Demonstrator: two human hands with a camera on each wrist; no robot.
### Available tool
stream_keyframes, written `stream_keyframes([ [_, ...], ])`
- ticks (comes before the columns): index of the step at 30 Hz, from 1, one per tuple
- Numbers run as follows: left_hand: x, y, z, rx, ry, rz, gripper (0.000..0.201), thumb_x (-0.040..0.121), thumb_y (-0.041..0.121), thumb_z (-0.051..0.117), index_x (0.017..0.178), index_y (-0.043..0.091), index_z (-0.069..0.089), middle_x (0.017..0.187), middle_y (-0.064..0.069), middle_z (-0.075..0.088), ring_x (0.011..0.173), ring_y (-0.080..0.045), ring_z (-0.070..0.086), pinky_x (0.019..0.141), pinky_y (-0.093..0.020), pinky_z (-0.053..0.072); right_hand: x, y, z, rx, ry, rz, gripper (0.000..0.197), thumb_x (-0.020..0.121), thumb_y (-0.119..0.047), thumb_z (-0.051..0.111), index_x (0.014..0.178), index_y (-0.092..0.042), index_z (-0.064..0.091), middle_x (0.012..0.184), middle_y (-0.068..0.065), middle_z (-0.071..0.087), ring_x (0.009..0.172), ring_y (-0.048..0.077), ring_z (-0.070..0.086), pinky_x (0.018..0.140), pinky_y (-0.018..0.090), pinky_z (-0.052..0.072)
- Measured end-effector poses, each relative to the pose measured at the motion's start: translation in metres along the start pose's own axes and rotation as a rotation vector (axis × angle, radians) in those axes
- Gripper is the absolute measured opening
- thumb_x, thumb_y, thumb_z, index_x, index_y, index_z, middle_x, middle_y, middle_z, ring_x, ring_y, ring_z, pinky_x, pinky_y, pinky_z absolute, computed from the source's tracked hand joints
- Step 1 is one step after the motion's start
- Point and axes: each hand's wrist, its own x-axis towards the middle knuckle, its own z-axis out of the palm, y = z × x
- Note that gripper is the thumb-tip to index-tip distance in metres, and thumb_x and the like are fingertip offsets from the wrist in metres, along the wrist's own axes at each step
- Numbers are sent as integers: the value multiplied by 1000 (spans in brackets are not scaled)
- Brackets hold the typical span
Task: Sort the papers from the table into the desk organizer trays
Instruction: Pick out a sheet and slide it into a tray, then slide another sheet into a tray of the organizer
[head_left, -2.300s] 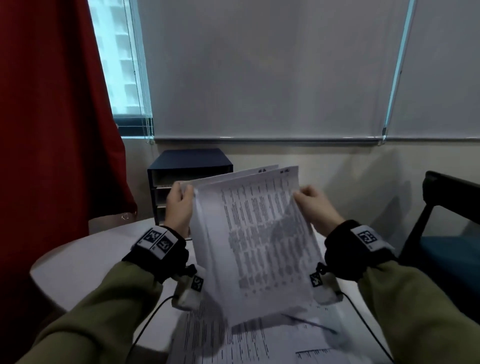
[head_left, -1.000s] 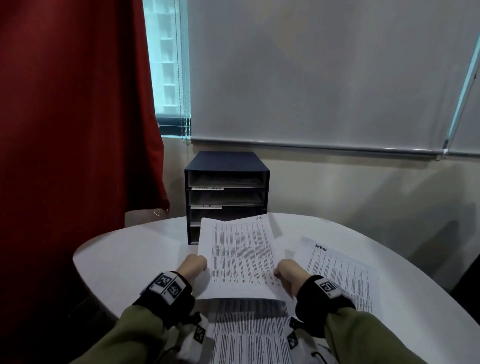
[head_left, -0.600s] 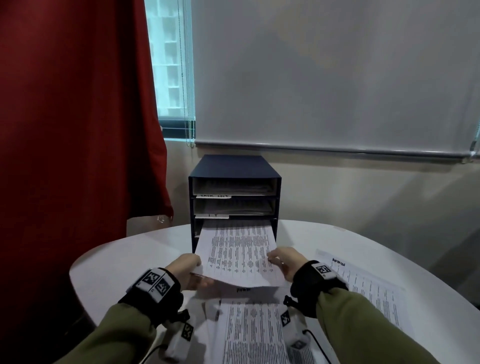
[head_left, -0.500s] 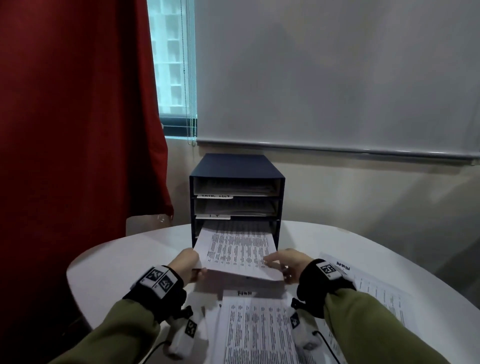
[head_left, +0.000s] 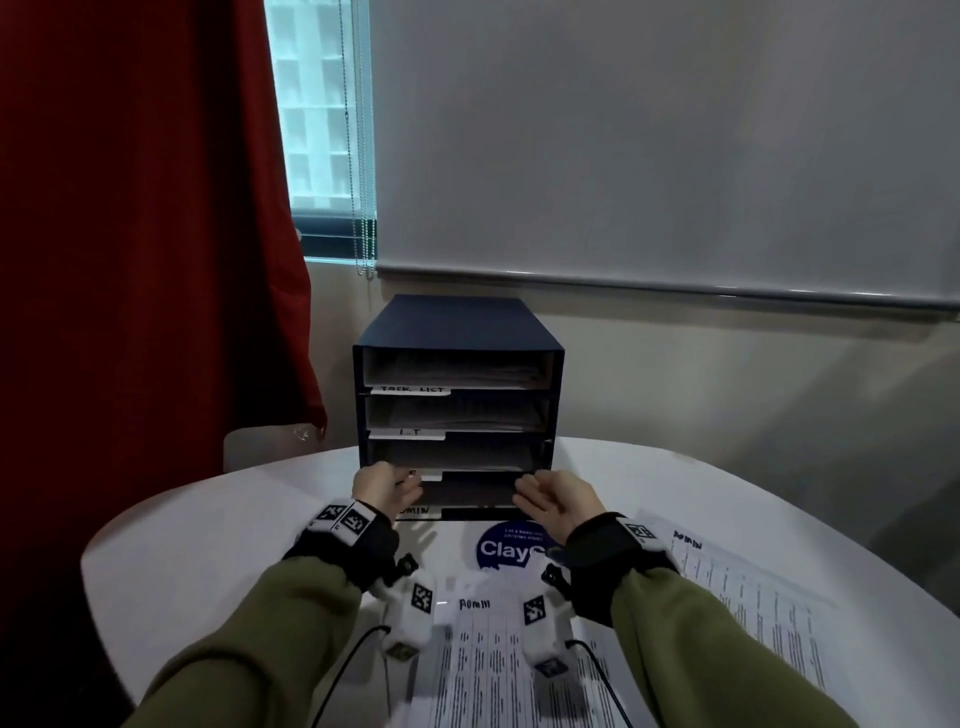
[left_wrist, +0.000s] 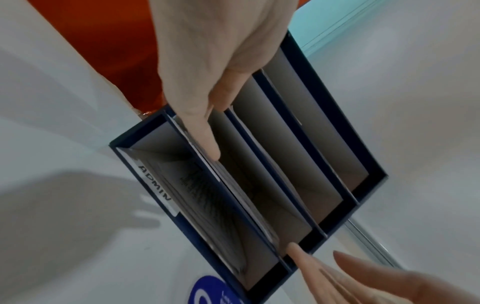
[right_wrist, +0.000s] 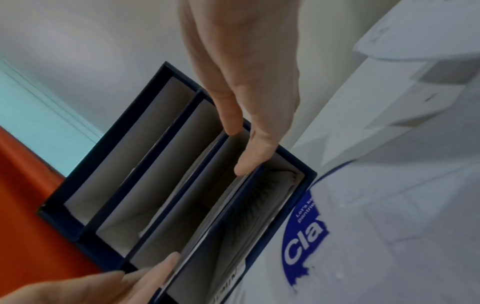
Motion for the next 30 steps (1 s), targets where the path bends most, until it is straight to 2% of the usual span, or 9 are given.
stream_keyframes([
  [2, -10, -4, 0, 114, 4, 7, 27, 97, -4, 30, 75, -4, 47, 73, -20, 44, 64, -26, 58, 50, -29, 51, -6, 5, -12, -62, -7, 3, 22, 97, 1, 40, 76, -1, 50, 82, 17, 54, 85, 30, 61, 89, 41, 51],
  [3, -13, -9, -2, 217, 16, 30, 27, 97, -2, 33, 77, 3, 50, 74, -16, 47, 58, -23, 55, 51, -30, 49, -11, 7, -19, -111, 1, 4, 21, 97, -2, 42, 77, -3, 51, 75, 13, 51, 72, 26, 58, 82, 39, 53],
  [6, -29, -30, -8, 686, -67, 120, 20, 94, 2, 43, 101, 6, 61, 93, -13, 61, 69, -19, 57, 61, -30, 49, -32, 9, -50, -304, 40, -13, 12, 95, -5, 46, 97, -4, 58, 74, 12, 58, 63, 27, 57, 61, 38, 53],
  [9, -54, -52, -9, 1188, -379, 143, 19, 88, 16, 61, 106, 13, 61, 94, -7, 62, 70, -16, 57, 62, -28, 47, -55, 2, -92, -507, 94, -102, 23, 91, 1, 41, 104, -4, 59, 76, 13, 59, 57, 27, 54, 54, 37, 48],
  [13, -75, -76, -12, 1808, -476, 219, 62, 72, 29, 74, 128, 26, 47, 127, -4, 45, 115, -21, 50, 94, -32, 48, -88, -20, -148, -869, 328, -220, 23, 90, -1, 39, 96, -6, 61, 73, 10, 60, 51, 21, 52, 43, 17, 35],
  [19, -82, -89, -22, 1925, -394, 268, 77, 68, 39, 74, 135, 25, 39, 135, -5, 38, 124, -26, 42, 102, -37, 43, -122, -19, -198, -1272, 308, -30, 19, 85, 4, 43, 90, 1, 61, 67, 9, 53, 68, 27, 56, 55, 30, 43],
  [22, -87, -89, -22, 1956, -352, 283, 84, 68, 44, 74, 139, 22, 34, 138, -4, 37, 126, -26, 42, 104, -37, 42, -125, -13, -208, -1269, 307, 2, 30, 84, -1, 53, 112, 2, 63, 72, 3, 54, 68, 19, 55, 55, 26, 47],
  [26, -96, -89, -19, 1966, -313, 394, 82, 66, 42, 75, 136, 24, 35, 135, -3, 34, 126, -24, 37, 102, -40, 42, -119, -17, -213, -1407, 483, 111, 67, 71, -19, 74, 131, -7, 48, 132, 19, 43, 112, 30, 50, 95, 41, 50],
  [30, -104, -90, -22, 1981, -233, 483, 76, 61, 46, 77, 123, 25, 39, 125, -1, 40, 116, -23, 44, 97, -41, 43, -113, -29, -226, -1342, 600, 191, 89, 63, -27, 83, 136, -9, 36, 136, 19, 37, 121, 40, 45, 100, 46, 46],
])
